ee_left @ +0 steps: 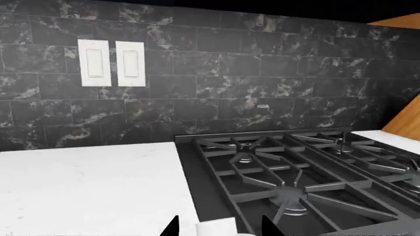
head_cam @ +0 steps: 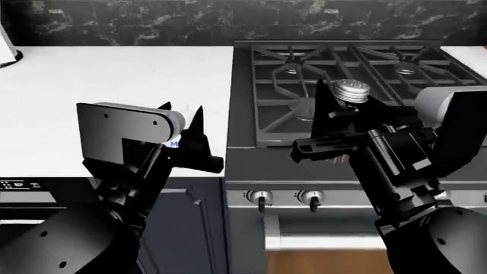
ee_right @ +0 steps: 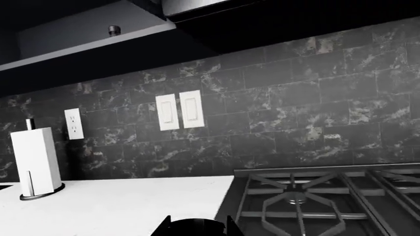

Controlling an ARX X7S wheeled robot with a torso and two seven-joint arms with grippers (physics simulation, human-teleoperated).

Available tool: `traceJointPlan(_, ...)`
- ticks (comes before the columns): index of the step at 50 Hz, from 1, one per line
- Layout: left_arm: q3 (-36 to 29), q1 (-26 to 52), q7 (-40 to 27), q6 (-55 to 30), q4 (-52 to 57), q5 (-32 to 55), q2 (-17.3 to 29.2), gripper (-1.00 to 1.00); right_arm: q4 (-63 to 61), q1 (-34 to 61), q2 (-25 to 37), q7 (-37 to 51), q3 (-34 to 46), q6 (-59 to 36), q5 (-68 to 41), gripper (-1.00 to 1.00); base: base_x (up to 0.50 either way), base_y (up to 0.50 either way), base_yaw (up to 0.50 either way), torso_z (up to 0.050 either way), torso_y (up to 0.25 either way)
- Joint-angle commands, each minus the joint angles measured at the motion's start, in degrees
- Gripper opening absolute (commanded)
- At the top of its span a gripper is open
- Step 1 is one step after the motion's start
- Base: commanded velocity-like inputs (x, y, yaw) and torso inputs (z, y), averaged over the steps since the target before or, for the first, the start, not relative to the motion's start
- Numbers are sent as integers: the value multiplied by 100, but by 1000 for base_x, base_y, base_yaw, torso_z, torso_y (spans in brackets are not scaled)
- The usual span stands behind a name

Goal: Pick and place the shaker into the drawer. Then close the cabinet.

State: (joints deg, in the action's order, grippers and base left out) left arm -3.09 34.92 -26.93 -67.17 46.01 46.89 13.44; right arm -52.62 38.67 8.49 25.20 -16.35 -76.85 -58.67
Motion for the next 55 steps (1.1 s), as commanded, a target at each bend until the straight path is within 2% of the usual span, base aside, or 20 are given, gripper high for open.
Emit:
traceJointPlan(1, -19, -65, -41, 95, -6, 72, 23, -100, 14, -67, 80, 84, 70, 116, -75, -100, -106, -500, 0, 0, 0)
traceJointPlan(25, -82, 15, -159, 48, -10, 234, 74, -100, 73, 23, 228, 368, 98, 204, -456, -100, -113, -500, 0, 1, 0)
traceJointPlan(35, -82, 630, -244, -341, -129, 500, 123, -100, 235, 578, 451, 618, -16, 31, -801, -100, -114, -500, 0, 0, 0)
traceJointPlan(55, -175, 506, -299, -190, -103, 522, 154, -100, 219, 447, 537, 730, 78, 187, -961, -100, -116, -500, 0, 0, 0)
